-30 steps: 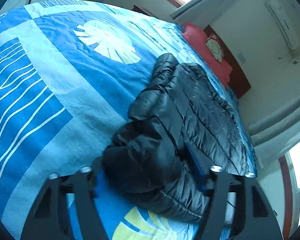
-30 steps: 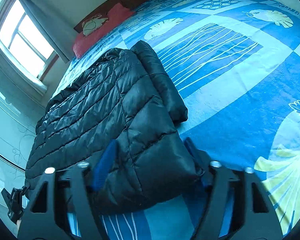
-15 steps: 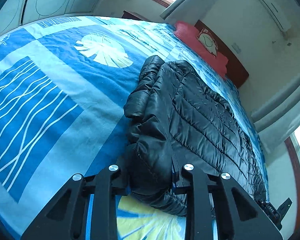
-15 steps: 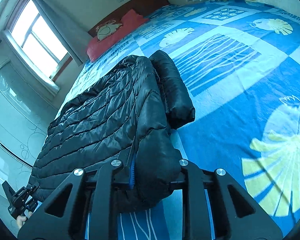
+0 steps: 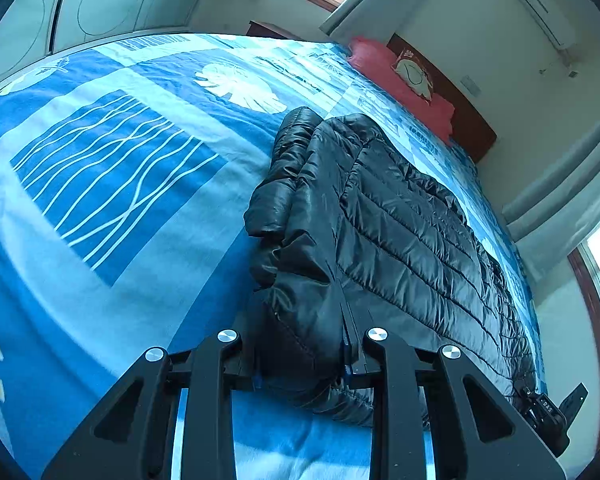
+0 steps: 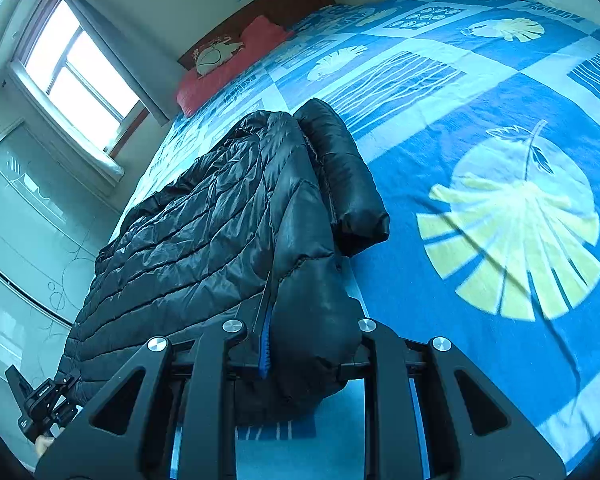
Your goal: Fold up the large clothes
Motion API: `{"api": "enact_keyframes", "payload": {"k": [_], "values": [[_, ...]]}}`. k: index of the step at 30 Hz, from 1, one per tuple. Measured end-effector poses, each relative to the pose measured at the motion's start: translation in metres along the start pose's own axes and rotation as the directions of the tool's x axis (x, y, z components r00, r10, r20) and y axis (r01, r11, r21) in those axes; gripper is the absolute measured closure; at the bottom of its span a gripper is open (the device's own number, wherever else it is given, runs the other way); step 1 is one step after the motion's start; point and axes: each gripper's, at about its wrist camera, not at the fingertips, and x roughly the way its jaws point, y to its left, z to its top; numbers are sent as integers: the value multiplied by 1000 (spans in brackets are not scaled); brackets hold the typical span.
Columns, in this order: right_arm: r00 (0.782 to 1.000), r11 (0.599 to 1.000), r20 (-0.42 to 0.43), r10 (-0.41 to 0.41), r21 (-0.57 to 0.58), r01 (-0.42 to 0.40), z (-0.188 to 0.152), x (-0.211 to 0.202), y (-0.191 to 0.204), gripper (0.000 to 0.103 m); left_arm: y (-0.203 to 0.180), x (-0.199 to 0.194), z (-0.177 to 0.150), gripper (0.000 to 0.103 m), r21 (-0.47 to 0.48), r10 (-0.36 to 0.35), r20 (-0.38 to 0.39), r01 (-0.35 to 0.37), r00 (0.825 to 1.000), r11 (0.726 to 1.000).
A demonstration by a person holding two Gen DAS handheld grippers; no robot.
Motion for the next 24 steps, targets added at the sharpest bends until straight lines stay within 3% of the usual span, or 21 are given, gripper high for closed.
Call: {"api": "enact_keyframes", "payload": {"k": [12,17,24], "values": [[1000,1000,-18,19,21,-19,-6,-3,-15,82,8,-10,-14,76,20,7,-7,-7,1000,1000],[1000,999,-25,-5,33,6,-5,-3,-19,69,10,-8,-14,67,45,33,-14,-32,999,998],[999,999,-26,-19,32,20,-11,-12,-30,60,10,-10,-14,57,82,58,-20,-57,998,995]]}}
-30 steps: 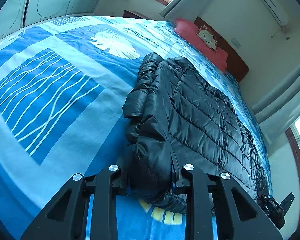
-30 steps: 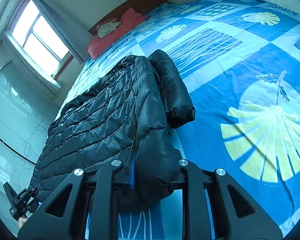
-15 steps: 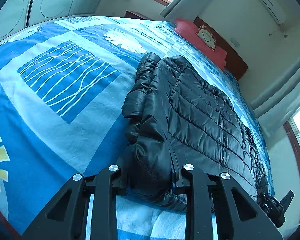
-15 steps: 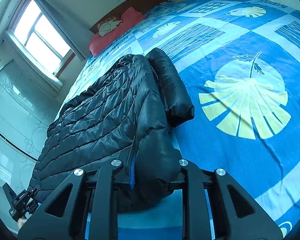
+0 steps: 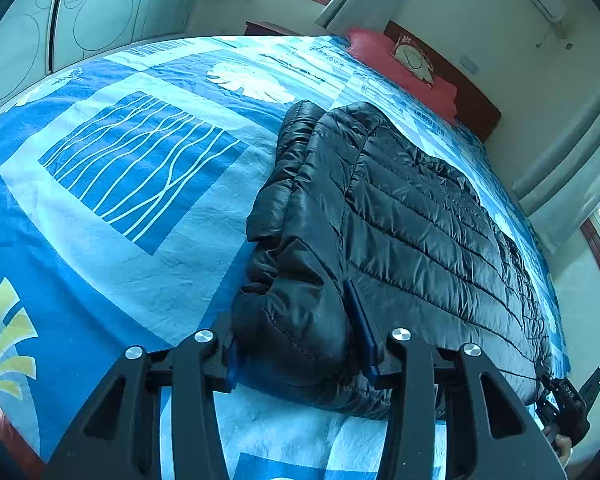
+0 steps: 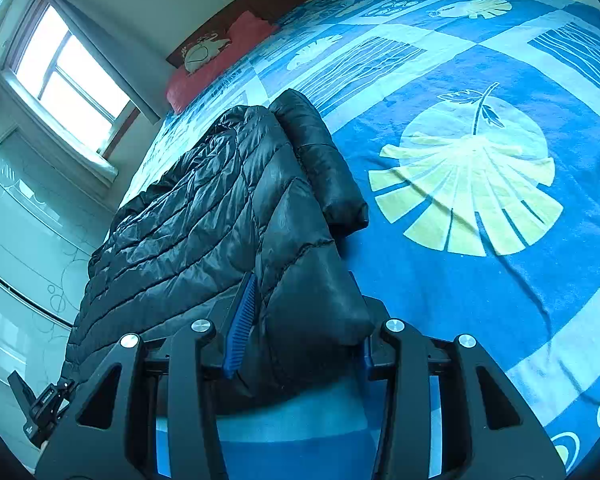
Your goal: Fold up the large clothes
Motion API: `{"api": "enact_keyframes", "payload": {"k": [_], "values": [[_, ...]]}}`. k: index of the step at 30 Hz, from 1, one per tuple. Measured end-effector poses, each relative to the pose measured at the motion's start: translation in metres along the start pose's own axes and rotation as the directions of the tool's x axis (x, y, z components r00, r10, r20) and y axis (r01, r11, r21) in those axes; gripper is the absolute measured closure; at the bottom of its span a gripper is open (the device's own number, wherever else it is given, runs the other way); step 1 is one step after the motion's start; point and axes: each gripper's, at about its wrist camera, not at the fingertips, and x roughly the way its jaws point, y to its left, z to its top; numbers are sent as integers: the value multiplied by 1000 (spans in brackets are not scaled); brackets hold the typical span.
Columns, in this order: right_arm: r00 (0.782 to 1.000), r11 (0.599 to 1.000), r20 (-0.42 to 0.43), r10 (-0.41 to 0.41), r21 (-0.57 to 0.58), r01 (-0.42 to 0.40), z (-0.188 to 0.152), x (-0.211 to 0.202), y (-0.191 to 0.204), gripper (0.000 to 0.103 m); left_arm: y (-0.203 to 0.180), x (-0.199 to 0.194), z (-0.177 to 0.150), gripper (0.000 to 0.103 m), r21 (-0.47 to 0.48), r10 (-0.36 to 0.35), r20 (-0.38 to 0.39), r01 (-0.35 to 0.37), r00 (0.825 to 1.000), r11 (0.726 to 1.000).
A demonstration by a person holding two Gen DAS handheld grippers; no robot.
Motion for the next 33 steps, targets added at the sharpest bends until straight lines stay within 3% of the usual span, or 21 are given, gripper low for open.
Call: {"api": "enact_keyframes", "payload": {"k": [5,14,21,27,33], "values": [[1000,1000,9,-17,-8,17,-5,-10,-5,52,5,-4,-1,50,7,-1,-4,1,1000,1000],[998,999,26,-49,-4,49,-11,-33,-15,51,8,-22,-5,46,65,21,16,-22,1000,998],[983,984,67,-171,-49,174,-10,-61,-10,51,12,-38,-4,42,107,37,27,-39,999,994],[966,962,101,-238,-112,249,-8,-74,15,50,22,-57,2,32,108,47,61,-53,997,993],[981,953,67,-183,-233,194,-7,-52,70,50,24,-47,27,26,117,33,48,-38,998,992]]}}
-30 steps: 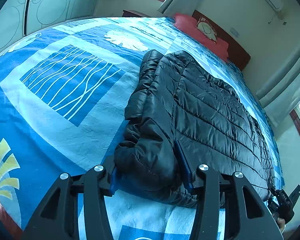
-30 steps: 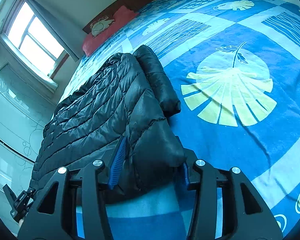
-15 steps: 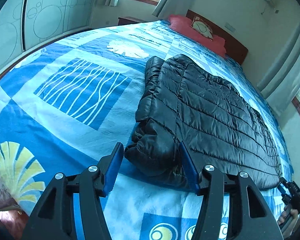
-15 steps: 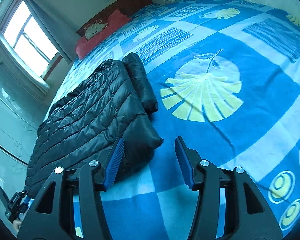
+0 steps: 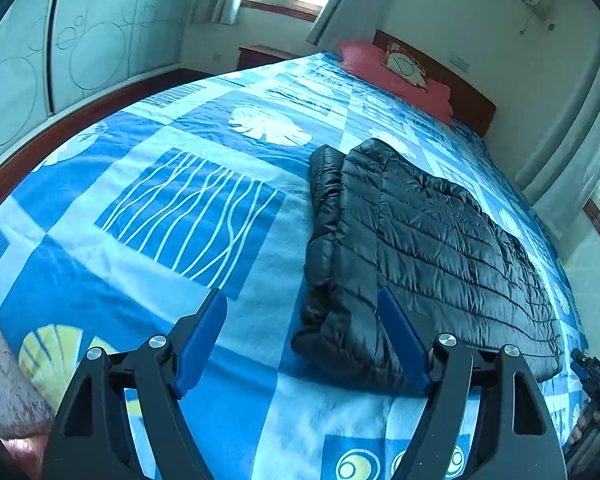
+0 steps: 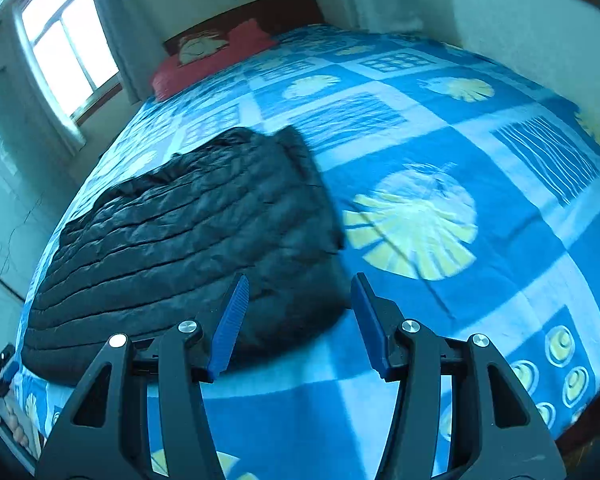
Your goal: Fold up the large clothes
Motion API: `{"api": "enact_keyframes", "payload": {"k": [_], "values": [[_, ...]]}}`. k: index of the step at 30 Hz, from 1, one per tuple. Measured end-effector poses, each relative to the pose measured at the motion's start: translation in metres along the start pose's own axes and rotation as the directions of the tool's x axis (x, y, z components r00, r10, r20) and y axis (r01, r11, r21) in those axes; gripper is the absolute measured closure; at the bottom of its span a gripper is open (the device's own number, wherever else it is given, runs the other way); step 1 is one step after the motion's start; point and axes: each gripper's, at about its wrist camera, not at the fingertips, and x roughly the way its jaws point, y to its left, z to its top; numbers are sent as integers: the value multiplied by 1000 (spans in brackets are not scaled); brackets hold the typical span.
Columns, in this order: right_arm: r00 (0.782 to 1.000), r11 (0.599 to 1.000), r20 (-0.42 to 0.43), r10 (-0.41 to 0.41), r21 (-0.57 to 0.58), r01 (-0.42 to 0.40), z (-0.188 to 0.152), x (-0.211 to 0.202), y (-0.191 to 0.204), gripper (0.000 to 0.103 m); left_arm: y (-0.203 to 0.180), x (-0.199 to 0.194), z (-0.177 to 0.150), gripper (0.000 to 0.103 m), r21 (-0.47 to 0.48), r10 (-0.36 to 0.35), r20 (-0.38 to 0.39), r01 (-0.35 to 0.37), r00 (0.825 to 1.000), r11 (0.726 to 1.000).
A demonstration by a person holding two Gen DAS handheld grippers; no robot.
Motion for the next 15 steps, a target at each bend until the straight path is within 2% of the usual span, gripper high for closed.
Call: {"api": "enact_keyframes", "payload": {"k": [5,8,15], "values": [[995,989,-71,64,-132,-73,15,34,70,50,-8,29,19,26,32,-29,-56,31,998,999],[987,978,-124,100,-172,-121,22,59,110,50,-17,45,30,26,56,-46,-88,51,995,997],[983,964,-158,90,-234,-126,29,108,174,50,-32,72,48,26,104,-59,-137,74,989,992]]}}
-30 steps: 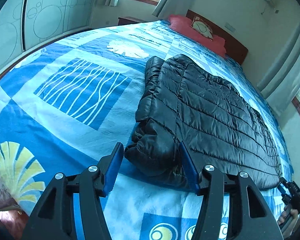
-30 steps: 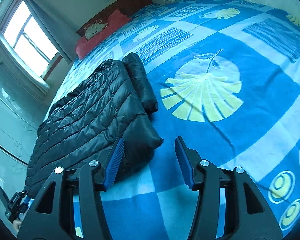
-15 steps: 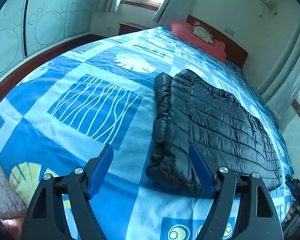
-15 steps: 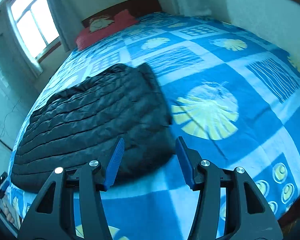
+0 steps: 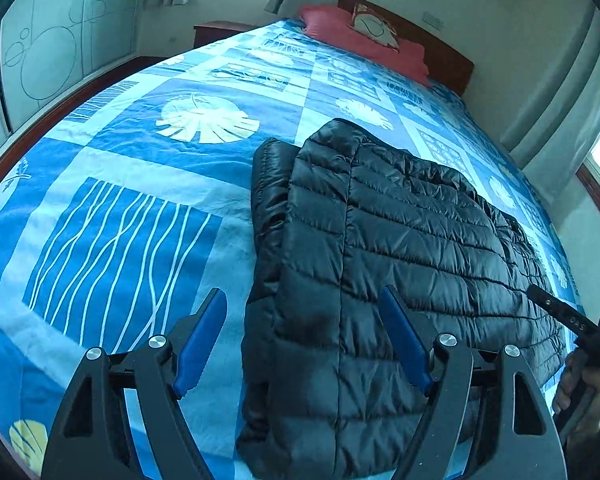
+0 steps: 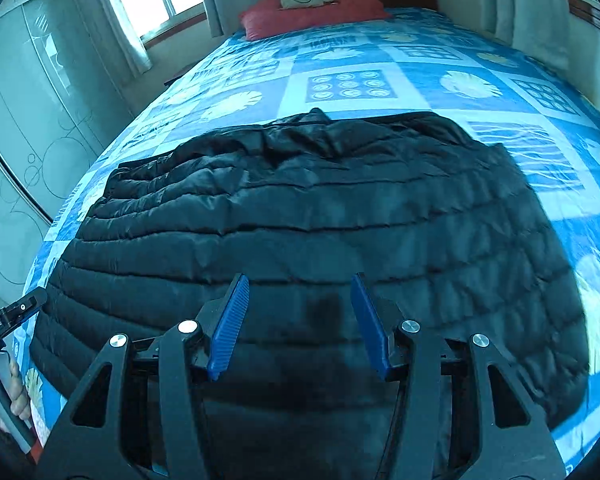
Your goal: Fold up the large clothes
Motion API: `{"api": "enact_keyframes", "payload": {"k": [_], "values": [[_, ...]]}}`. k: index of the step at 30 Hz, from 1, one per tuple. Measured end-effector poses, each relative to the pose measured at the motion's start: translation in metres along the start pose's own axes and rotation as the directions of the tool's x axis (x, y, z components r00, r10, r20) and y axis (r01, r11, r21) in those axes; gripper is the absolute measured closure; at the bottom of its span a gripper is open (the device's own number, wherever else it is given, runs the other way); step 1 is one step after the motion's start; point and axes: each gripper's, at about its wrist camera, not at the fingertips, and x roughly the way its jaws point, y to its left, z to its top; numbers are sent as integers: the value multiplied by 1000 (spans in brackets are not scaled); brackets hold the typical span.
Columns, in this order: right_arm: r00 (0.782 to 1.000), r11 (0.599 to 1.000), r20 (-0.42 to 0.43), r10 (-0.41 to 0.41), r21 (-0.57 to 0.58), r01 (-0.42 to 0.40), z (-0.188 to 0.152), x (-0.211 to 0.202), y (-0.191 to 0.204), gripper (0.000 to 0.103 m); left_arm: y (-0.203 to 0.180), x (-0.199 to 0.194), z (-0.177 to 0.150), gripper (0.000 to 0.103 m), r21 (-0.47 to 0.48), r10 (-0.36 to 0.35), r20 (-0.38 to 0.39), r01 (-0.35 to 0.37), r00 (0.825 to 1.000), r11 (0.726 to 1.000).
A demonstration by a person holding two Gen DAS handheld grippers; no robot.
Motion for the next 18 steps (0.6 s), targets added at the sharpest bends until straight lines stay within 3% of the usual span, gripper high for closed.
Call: {"api": "enact_keyframes", "payload": {"k": [3,7,13,18], "values": [[997,999,-60,-39,-25,37,-4,28,6,49,3,9,6,26,-15,-10,-18,10,1000,1000],[993,991,-49,-104,-92,100,-12,41,16,48,5,24,14,26,-14,-20,-55,19,998,1000],[993,989,-33,-116,-97,112,-19,44,16,48,1,46,25,26,38,-18,-124,23,992,999],[992,987,-20,-128,-100,125,-23,45,18,48,5,71,30,22,34,-46,-223,55,974,998]]}}
